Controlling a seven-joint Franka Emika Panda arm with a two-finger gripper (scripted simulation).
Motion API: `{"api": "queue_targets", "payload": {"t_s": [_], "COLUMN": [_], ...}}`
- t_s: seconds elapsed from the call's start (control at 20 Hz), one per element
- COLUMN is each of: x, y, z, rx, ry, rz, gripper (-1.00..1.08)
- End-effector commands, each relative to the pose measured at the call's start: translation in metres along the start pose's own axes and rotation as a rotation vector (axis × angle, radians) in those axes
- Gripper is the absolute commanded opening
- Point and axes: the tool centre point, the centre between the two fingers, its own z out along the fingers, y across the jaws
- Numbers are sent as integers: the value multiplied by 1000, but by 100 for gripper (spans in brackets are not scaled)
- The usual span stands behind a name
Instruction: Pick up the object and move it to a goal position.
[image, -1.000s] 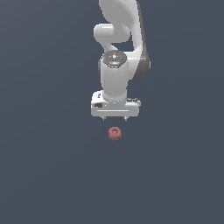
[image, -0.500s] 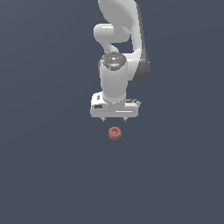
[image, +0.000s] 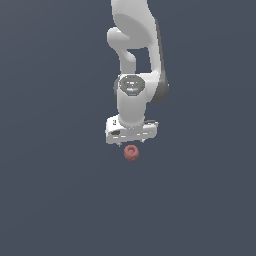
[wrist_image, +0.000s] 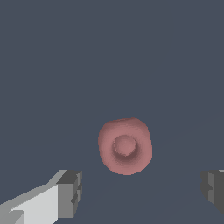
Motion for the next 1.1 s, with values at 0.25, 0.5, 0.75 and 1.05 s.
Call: {"api": "queue_targets", "payload": {"t_s": [0.25, 0.5, 0.75, 1.05], "x": [3, 4, 3, 2], "y": [-1, -2, -2, -2], "z": [29, 36, 39, 66], "rx": [-5, -6, -6, -6], "ry": [-3, -3, -4, -4], "rz": [-124, -153, -149, -152], "gripper": [100, 100, 100, 100]}}
